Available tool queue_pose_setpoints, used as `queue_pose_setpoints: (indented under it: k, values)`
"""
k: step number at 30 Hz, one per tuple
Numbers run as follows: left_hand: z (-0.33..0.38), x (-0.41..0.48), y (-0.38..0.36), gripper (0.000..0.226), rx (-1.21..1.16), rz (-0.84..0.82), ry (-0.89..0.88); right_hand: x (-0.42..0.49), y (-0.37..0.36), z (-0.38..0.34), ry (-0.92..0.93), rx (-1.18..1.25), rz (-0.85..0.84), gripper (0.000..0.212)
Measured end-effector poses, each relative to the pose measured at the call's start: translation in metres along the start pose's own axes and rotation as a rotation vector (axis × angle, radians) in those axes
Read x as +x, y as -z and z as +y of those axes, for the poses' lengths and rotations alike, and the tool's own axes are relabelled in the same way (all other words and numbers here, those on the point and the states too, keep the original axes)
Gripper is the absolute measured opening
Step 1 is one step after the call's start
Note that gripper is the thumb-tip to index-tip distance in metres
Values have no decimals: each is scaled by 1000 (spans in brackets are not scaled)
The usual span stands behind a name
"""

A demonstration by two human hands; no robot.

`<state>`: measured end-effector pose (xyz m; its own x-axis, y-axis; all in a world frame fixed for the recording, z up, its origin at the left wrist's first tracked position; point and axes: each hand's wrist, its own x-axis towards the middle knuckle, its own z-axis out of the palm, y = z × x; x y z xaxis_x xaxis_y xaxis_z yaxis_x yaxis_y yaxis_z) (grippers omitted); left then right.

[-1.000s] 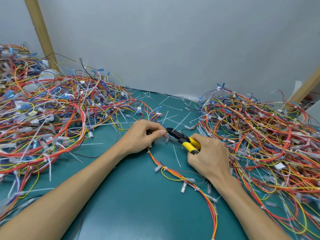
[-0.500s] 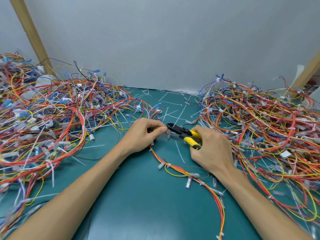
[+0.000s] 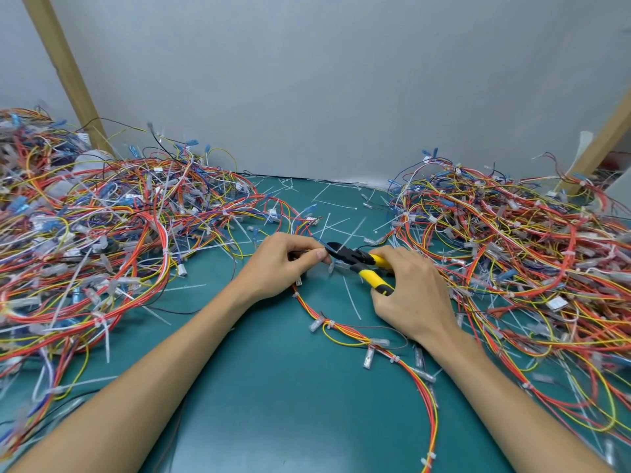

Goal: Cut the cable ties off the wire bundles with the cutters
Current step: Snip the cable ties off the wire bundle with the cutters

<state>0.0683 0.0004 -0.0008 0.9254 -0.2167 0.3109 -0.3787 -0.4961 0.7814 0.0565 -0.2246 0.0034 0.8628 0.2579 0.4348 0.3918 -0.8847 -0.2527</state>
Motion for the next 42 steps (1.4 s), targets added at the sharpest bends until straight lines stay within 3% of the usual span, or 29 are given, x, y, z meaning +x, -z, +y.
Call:
queue_pose_setpoints:
  k: [8, 36, 42]
  values:
    - [-4, -1, 0, 21, -72, -5, 3, 0, 0, 0, -43, -34, 28, 12]
    - [-3, 2, -3, 27, -106, 6, 10, -1, -2, 0, -30, -20, 70, 17]
    - [-5, 2, -2, 27, -81, 4, 2, -1, -4, 3, -15, 0, 57, 9]
